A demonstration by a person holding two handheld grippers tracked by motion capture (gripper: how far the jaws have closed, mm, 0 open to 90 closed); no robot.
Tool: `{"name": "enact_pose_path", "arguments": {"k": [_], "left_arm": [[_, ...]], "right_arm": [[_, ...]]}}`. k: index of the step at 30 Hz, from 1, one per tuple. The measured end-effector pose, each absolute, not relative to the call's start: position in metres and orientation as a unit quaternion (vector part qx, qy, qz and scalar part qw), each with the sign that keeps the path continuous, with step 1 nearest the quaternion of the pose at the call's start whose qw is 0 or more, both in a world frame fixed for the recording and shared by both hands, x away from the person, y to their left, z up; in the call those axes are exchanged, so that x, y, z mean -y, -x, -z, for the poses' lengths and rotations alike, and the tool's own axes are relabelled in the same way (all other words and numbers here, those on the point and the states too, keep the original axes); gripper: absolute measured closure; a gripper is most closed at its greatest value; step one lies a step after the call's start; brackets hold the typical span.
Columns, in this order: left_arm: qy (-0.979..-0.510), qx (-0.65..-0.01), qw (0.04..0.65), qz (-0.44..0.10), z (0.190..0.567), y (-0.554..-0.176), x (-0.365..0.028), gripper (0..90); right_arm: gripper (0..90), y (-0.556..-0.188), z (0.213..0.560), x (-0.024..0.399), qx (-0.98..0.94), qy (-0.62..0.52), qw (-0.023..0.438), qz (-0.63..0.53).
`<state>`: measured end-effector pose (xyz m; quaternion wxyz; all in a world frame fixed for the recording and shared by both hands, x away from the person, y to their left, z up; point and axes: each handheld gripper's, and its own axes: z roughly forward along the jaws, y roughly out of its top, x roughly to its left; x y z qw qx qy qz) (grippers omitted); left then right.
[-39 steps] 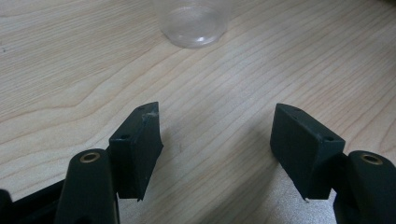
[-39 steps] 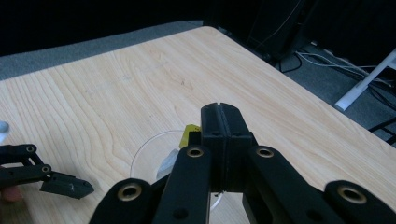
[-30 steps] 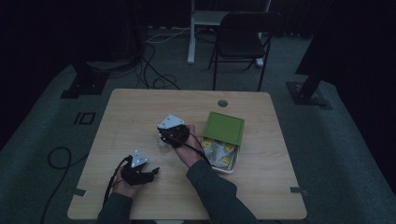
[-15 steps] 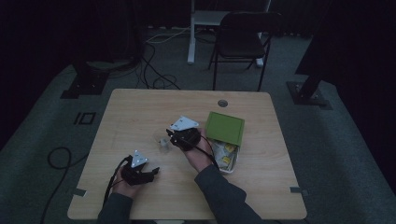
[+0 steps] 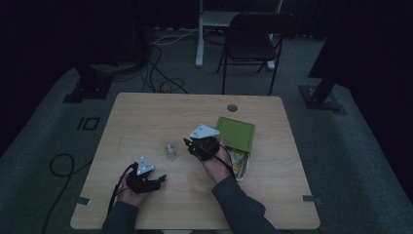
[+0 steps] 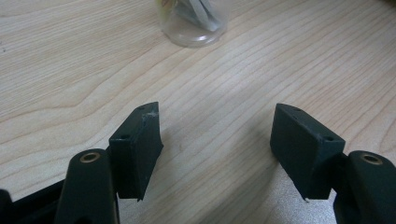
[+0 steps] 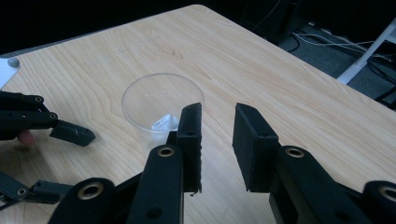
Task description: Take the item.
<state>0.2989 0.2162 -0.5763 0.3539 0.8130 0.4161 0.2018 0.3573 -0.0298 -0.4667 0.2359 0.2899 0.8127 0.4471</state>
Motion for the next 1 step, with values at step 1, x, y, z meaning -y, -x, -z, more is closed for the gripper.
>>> {"name": "enact_pose_path", "arguments": {"k": [1], "left_arm": [[-0.813,-0.416,0.353,-0.202,0.5762,-0.2989,-0.2163,34.6]], "right_arm": [[72.6,-0.3570,0.4665,0.0309,-0.811,-0.291,0.235,-0.449]]}}
